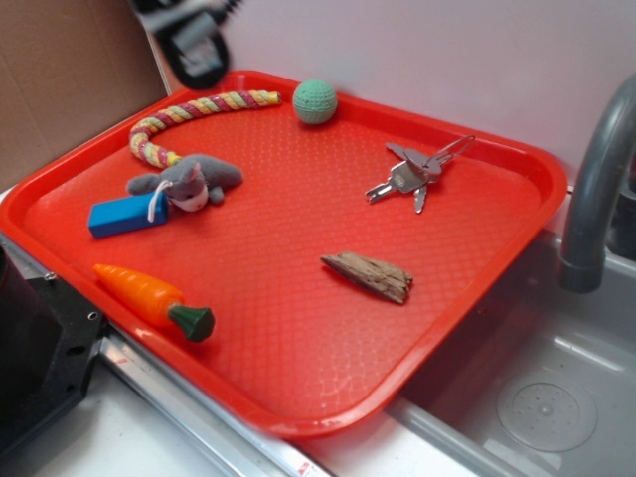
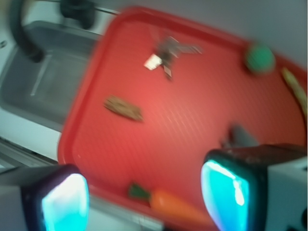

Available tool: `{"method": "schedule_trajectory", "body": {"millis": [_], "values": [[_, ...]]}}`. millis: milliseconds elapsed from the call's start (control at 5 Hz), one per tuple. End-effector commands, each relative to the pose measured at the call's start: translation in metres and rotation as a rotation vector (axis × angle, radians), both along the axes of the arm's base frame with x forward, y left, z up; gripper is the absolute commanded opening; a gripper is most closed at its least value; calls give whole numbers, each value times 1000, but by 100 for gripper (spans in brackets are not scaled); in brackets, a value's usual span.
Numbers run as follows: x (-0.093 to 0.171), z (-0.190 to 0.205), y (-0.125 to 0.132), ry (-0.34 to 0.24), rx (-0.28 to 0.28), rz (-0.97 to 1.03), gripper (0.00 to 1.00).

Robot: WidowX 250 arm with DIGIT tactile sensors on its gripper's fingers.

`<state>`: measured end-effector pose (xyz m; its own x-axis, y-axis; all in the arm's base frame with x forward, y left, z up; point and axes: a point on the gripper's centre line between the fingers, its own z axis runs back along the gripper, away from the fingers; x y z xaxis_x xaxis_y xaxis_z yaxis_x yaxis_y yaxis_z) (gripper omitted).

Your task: Grab the wood chip.

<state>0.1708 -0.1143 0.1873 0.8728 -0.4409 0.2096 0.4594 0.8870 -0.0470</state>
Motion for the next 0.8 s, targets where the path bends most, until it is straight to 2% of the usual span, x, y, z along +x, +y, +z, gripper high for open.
{"method": "schedule_trajectory", "body": {"millis": [0, 200, 400, 600], "values": [[2, 15, -9, -52, -24, -15, 100], [25, -35, 4, 14, -62, -262, 100], [39, -82, -11, 75, -42, -511, 100], [50, -110, -16, -15, 25, -758, 100]]}}
